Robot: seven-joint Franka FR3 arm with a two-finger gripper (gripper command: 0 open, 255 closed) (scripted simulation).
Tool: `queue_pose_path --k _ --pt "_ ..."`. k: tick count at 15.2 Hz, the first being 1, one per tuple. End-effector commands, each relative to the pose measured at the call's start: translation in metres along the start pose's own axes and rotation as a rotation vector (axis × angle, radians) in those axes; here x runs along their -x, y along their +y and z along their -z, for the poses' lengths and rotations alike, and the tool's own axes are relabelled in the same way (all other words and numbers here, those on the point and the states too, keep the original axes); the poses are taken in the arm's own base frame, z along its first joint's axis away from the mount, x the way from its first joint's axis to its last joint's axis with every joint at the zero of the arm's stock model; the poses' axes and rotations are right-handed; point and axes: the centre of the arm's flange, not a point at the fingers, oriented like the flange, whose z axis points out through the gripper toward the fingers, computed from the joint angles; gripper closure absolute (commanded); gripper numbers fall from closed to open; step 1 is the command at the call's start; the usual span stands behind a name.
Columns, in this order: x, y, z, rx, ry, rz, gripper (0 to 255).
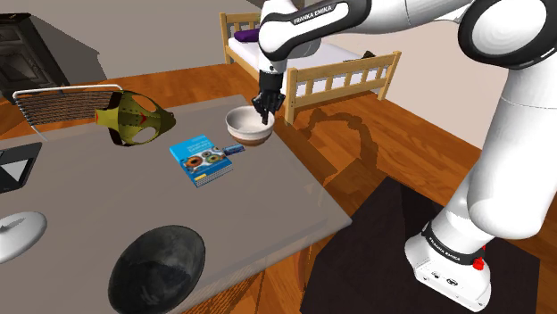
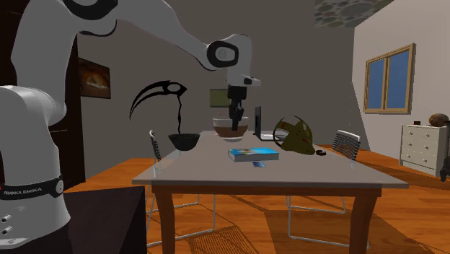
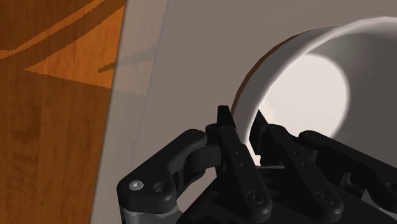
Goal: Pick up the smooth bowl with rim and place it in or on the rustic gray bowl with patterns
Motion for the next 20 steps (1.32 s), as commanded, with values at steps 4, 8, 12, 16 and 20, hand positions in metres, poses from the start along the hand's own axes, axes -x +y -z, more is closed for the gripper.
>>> queue_pose_path --k 4,8,12,16,20 --pt "0.000 -0.004 0.026 0.000 0.000 0.000 255" --pt "0.012 -0.029 0.030 0.000 0.000 0.000 255" --pt "0.035 -0.076 0.023 0.000 0.000 0.000 255" --pt "0.059 -0.123 0.017 0.000 0.000 0.000 255" --pt "0.082 -0.170 0.011 0.000 0.000 0.000 255"
